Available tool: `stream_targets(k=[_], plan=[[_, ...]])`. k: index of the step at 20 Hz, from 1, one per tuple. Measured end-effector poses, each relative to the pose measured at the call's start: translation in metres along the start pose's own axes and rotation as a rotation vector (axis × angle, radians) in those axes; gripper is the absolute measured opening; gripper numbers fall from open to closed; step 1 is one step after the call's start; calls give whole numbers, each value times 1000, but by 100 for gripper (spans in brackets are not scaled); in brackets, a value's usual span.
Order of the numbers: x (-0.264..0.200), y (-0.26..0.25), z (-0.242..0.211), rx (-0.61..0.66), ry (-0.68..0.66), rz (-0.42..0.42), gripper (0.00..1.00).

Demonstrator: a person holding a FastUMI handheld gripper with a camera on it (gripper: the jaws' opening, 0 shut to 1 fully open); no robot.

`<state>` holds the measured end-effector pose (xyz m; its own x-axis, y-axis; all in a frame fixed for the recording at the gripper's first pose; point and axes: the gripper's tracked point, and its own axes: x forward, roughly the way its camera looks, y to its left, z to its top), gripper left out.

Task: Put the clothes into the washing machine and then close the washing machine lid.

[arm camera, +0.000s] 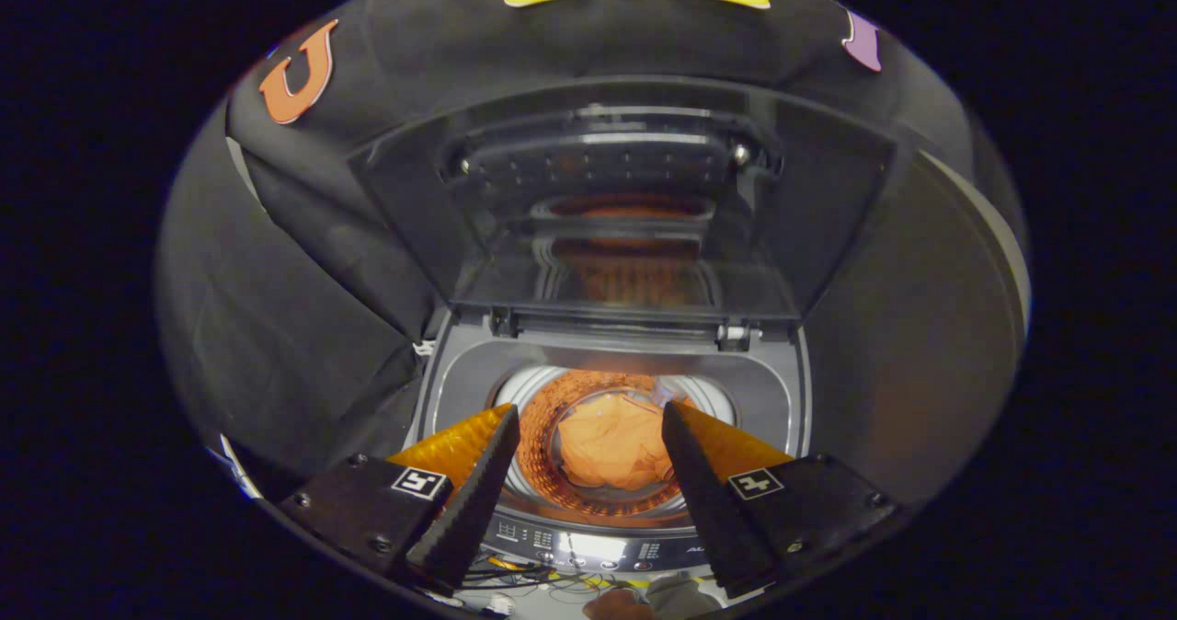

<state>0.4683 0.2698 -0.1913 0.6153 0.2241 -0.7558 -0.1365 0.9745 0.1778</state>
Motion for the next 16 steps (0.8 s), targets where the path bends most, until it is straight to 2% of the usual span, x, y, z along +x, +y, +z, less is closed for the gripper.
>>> stream_targets(k=[6,13,16], plan=[[-69,-6,60,-52,-84,7,96],[-154,4,150,-88,-206,39,96],[-167,9,178,-96,-241,46,96]])
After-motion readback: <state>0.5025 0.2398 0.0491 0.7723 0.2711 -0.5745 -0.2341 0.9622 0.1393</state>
